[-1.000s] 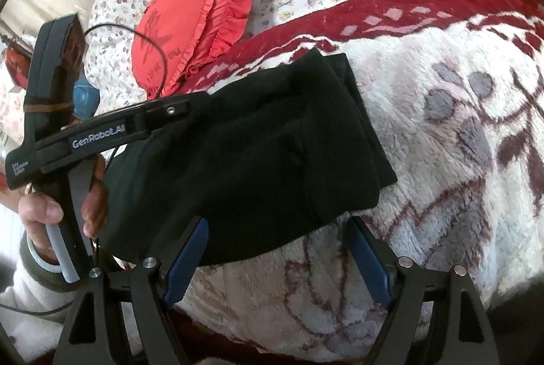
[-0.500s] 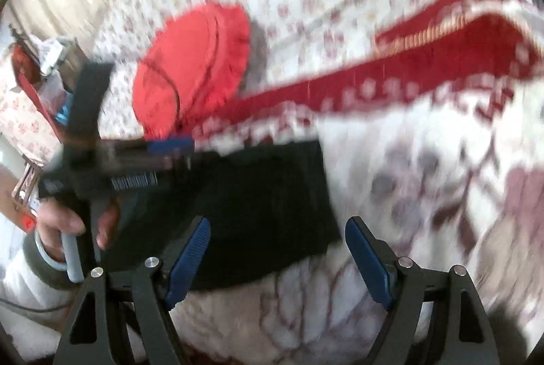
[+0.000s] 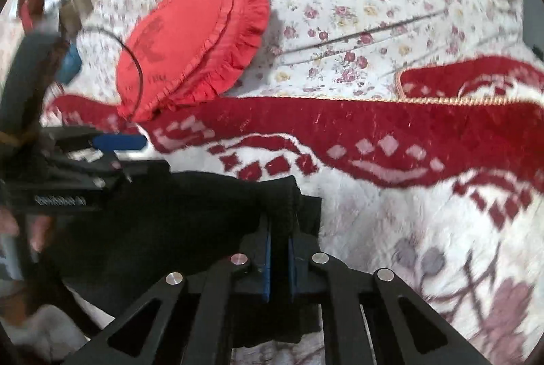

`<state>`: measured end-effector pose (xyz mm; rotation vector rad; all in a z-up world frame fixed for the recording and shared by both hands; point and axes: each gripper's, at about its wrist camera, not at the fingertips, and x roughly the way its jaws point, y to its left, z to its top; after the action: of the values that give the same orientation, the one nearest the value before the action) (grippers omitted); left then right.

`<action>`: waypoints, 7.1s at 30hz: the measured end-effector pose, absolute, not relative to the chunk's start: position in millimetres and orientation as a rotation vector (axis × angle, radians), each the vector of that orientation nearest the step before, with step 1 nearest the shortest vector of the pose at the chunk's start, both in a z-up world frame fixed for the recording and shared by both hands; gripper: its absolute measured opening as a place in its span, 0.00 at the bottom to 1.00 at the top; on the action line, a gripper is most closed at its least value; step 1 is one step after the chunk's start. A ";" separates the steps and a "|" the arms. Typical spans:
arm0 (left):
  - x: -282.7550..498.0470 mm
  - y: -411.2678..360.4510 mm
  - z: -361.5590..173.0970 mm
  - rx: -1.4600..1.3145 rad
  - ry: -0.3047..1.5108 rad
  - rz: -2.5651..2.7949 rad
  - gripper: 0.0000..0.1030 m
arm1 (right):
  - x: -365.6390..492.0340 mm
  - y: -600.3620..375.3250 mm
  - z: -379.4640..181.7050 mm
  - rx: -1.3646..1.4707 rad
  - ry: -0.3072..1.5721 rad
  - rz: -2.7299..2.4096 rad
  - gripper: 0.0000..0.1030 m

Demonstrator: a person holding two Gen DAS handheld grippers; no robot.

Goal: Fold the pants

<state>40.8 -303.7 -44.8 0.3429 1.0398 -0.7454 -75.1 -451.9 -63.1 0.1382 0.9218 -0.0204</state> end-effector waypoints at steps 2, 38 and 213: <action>41.2 -303.9 -45.2 0.324 1.048 -0.750 0.57 | -68.4 -455.6 -74.3 0.159 0.950 -0.039 0.06; 36.1 -374.0 -91.7 0.442 1.091 -0.959 0.47 | -154.8 -472.3 -100.6 0.869 0.810 0.106 0.57; -71.3 75.4 -20.0 -0.450 0.829 -0.176 0.17 | 73.7 -106.8 -10.8 0.221 0.905 0.929 0.32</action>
<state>-71.3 75.4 -20.0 -0.4501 0.8289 -0.1759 73.7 -106.8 -10.8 0.2208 0.9047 0.9294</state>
